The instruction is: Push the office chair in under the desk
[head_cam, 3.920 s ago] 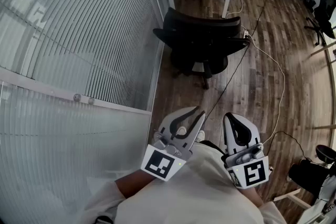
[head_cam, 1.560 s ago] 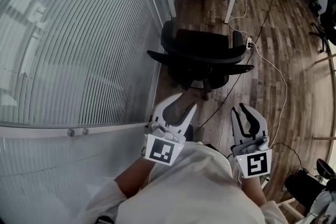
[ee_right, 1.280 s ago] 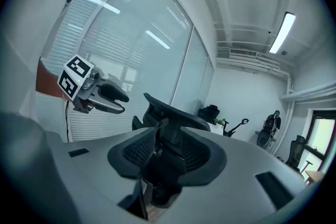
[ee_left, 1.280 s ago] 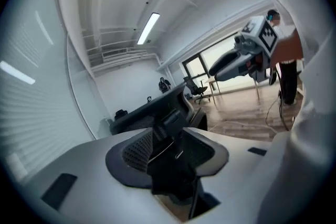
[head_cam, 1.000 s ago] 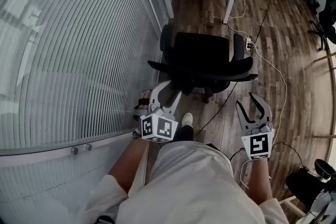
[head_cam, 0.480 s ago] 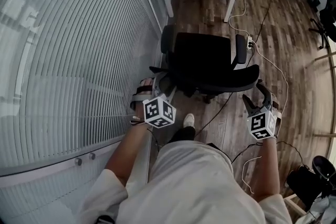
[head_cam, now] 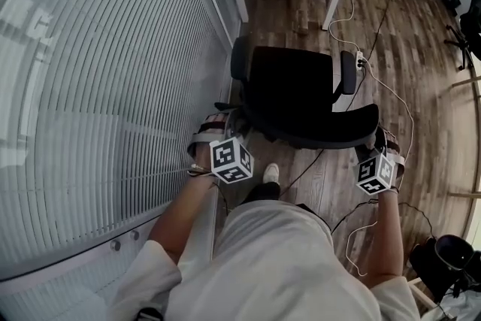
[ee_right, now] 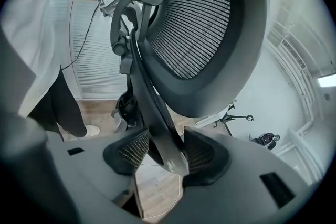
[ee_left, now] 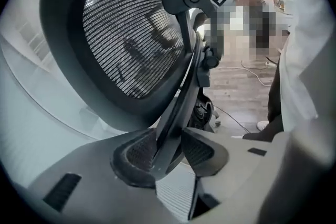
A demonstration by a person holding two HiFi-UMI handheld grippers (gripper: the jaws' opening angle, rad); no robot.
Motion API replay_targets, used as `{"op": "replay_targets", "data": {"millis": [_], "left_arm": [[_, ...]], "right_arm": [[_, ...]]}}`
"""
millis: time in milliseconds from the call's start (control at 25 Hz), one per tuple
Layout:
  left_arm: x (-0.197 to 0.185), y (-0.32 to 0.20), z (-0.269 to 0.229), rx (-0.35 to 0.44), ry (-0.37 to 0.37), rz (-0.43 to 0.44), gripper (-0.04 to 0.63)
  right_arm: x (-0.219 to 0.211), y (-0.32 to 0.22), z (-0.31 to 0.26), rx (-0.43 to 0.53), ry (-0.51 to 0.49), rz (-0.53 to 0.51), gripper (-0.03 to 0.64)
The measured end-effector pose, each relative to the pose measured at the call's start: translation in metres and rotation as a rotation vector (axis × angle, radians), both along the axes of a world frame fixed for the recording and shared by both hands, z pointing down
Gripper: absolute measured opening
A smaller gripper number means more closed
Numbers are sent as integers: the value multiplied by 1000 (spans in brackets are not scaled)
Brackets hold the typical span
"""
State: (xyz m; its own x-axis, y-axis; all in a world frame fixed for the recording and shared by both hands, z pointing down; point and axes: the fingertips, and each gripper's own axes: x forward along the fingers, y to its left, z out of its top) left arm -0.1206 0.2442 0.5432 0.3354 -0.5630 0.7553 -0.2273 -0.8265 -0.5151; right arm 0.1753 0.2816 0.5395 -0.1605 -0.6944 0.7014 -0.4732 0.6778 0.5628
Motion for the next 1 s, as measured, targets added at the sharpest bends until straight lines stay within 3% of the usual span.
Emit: {"op": "replay_targets", "data": {"millis": [1000], "left_arm": [[2, -97, 2, -14, -65, -29, 164]], "right_arm": [[0, -89, 2, -16, 39, 12, 215]]}}
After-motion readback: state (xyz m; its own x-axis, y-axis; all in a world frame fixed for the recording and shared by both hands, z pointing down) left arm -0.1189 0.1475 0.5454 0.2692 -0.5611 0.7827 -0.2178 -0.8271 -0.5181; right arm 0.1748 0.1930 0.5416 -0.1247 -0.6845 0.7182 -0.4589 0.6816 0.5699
